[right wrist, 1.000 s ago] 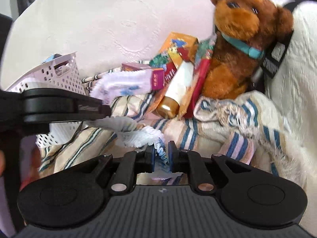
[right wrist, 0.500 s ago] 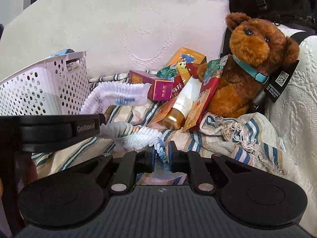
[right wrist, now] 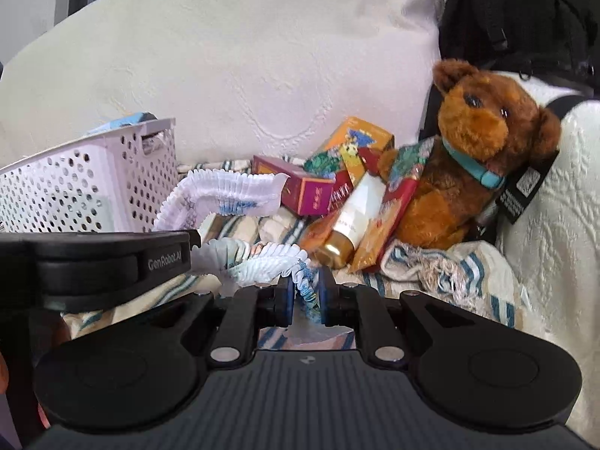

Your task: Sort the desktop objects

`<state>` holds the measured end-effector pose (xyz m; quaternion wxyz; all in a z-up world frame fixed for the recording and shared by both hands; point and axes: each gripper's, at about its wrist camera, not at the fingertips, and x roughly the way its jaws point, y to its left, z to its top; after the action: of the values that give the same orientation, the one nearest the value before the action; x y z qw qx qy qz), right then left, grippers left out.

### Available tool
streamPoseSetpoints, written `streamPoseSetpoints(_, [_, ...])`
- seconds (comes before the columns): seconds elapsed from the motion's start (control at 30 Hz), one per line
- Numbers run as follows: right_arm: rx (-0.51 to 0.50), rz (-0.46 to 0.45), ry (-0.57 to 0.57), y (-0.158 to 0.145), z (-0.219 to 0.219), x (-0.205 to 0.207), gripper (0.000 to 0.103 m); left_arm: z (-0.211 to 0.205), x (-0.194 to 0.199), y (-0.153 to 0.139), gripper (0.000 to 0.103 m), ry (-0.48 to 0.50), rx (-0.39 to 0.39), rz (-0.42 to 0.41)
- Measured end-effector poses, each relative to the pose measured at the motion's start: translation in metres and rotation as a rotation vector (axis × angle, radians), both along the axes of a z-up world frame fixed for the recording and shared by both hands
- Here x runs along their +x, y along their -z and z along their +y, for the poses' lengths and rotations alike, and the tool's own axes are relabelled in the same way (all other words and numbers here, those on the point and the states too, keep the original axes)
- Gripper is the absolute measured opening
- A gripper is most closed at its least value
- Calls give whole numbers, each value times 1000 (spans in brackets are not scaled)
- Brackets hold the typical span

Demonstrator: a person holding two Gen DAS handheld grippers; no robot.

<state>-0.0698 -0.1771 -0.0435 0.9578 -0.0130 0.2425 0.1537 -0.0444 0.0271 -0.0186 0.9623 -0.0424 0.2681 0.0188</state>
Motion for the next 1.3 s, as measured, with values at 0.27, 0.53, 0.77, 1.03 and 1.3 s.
streamPoseSetpoints(0.27, [-20, -29, -1, -14, 16, -14, 15, 18, -15, -7, 4, -28, -49, -30])
streamPoseSetpoints(0.53, [-46, -45, -5, -24, 27, -25, 15, 30, -29, -13, 5, -56, -100, -40])
streamPoseSetpoints(0.77, [-38, -114, -54, -70, 42, -18, 15, 45, -30, -66, 5, -87, -89, -114])
streamPoseSetpoints(1.03, [48, -196, -166, -149, 98, 17, 15, 97, -4, -151, 15, -207, 10, -194])
streamPoseSetpoints(1.3, [102, -125, -354, -165, 197, 67, 15, 187, 22, -173, 26, -378, 90, -164])
